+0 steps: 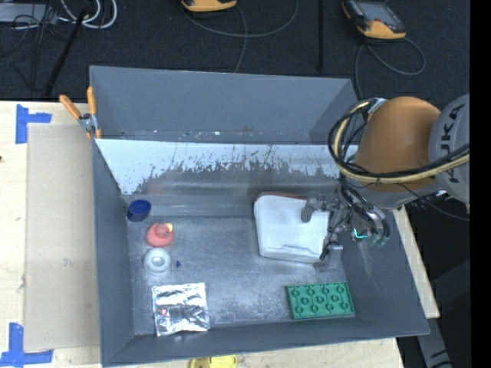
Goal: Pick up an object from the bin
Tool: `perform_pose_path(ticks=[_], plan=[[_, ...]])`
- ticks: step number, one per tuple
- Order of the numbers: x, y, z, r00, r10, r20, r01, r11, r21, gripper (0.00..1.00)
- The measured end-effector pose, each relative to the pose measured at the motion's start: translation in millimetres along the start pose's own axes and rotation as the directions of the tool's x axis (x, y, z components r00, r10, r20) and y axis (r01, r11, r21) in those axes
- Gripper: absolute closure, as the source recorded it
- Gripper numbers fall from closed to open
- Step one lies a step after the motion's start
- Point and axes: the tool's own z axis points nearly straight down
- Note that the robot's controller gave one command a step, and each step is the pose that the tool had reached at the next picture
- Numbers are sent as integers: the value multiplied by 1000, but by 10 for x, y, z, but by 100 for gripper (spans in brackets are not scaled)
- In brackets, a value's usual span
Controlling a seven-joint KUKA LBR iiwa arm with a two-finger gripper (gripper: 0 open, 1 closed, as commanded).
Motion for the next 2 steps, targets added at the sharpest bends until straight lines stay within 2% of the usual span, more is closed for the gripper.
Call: perform_pose_path(ticks=[1, 2], plan=[[784, -322, 917, 999, -39, 26, 39, 999, 3, 0], [854, -85, 618, 999, 42, 11, -42, 999, 0, 0]])
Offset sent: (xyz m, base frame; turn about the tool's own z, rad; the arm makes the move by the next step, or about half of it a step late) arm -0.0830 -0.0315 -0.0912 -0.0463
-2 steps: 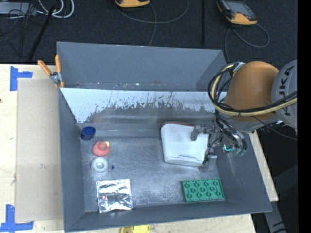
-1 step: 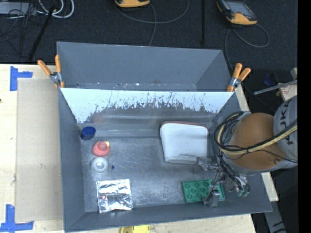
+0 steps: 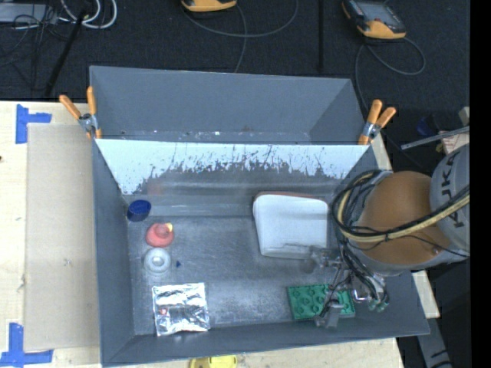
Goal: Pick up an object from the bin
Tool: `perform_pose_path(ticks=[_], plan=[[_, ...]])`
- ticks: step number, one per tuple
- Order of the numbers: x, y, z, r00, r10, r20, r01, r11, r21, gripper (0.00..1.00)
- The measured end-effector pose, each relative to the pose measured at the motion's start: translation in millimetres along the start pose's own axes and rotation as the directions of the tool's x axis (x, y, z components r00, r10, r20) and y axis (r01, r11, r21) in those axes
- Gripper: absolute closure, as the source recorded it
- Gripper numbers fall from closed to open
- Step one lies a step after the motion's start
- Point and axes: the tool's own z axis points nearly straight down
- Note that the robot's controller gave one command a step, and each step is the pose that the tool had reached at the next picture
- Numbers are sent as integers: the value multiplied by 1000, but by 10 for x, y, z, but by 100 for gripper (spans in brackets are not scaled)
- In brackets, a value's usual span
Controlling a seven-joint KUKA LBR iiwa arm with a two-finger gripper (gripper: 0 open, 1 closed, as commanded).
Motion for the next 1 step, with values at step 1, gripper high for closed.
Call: perform_pose_path(ticks=[1], plan=[[-108, -133, -155, 1000, -24, 0, 24, 1000, 1, 0]])
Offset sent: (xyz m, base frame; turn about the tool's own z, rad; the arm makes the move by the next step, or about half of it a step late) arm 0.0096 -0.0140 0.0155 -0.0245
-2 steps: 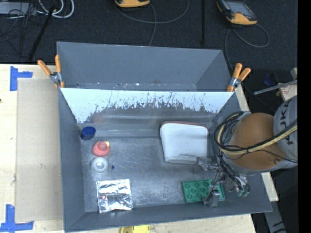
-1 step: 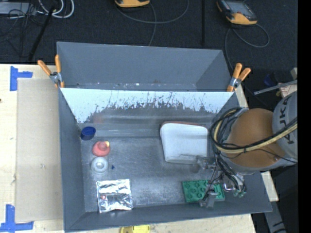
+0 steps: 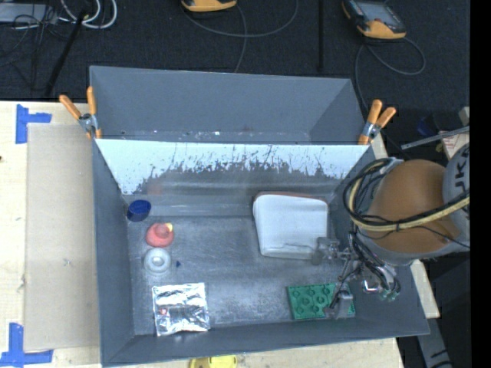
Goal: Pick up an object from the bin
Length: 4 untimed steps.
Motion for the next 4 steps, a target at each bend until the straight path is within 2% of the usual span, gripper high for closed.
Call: perform_pose_path(ticks=[1, 2, 3, 4], plan=[[40, -16, 461, 992, 129, 4, -129, 992, -1, 0], [34, -13, 461, 992, 126, 5, -126, 992, -1, 0], [27, -7, 444, 992, 123, 6, -123, 992, -2, 100], [13, -9, 395, 993, 119, 3, -119, 993, -1, 100]])
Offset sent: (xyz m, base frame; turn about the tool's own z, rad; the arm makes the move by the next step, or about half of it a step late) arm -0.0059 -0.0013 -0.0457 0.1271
